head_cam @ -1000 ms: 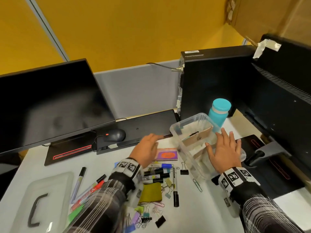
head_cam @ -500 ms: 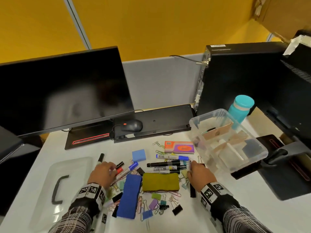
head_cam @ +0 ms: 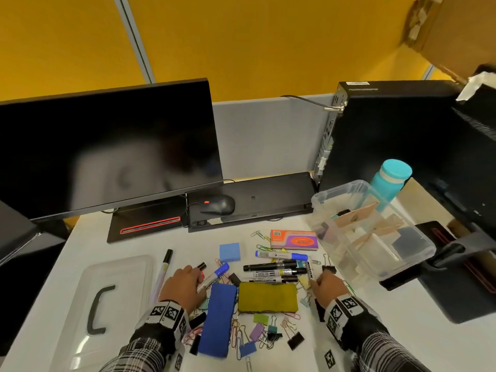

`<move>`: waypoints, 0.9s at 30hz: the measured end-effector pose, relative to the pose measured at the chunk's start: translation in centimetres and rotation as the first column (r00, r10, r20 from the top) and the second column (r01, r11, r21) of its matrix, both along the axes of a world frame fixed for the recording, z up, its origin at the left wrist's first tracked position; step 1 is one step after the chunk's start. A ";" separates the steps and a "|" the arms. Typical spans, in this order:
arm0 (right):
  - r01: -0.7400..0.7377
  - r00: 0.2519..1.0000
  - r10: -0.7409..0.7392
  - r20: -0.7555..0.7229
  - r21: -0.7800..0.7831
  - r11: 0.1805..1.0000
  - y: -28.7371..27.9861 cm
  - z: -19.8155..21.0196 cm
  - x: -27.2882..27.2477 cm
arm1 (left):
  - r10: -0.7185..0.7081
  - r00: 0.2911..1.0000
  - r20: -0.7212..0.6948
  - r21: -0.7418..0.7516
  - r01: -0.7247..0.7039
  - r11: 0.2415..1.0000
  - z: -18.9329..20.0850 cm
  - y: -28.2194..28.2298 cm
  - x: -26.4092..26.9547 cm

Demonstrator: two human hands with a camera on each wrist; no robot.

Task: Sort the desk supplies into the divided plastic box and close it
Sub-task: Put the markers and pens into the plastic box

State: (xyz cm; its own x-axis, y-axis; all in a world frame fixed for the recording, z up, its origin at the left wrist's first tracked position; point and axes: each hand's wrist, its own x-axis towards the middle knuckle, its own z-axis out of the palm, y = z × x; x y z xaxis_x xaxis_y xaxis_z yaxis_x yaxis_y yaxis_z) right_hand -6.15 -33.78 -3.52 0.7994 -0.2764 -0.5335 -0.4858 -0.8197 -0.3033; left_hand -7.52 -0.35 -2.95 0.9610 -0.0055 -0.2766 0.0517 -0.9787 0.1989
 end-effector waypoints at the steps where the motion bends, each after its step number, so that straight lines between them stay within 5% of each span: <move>1: 0.018 1.000 -0.018 0.016 0.006 1.000 0.1 0.0 -0.1 | 0.004 1.000 -0.005 -0.014 -0.004 1.000 0.0 0.1 0.1; 6: 0.060 0.933 -0.141 0.332 0.242 0.968 0.5 1.4 -0.8 | 0.110 0.994 -0.004 -0.190 -0.109 0.976 0.5 1.6 0.7; 9: -0.128 0.908 0.038 0.417 0.188 0.974 0.9 2.7 -0.5 | 0.115 0.993 -0.010 -0.284 -0.114 0.952 1.1 2.1 0.9; 13: -0.352 0.908 0.367 0.203 -0.106 0.930 1.1 2.6 1.5 | 0.076 0.997 -0.017 -0.377 -0.077 0.923 1.9 1.9 0.9; 17: -0.425 0.898 0.438 0.042 -0.178 0.888 0.8 1.8 2.4 | 0.118 0.993 -0.006 -0.459 -0.108 0.882 2.6 1.3 0.8; 21: -0.451 0.884 0.463 0.062 -0.148 0.880 0.4 1.9 2.3 | 0.075 0.996 0.053 -0.462 -0.042 0.886 3.8 -0.4 1.1; 27: -0.484 0.825 0.475 0.306 -0.052 0.874 0.2 4.6 1.3 | -0.100 0.993 0.059 -0.384 0.115 0.916 4.2 -4.5 3.2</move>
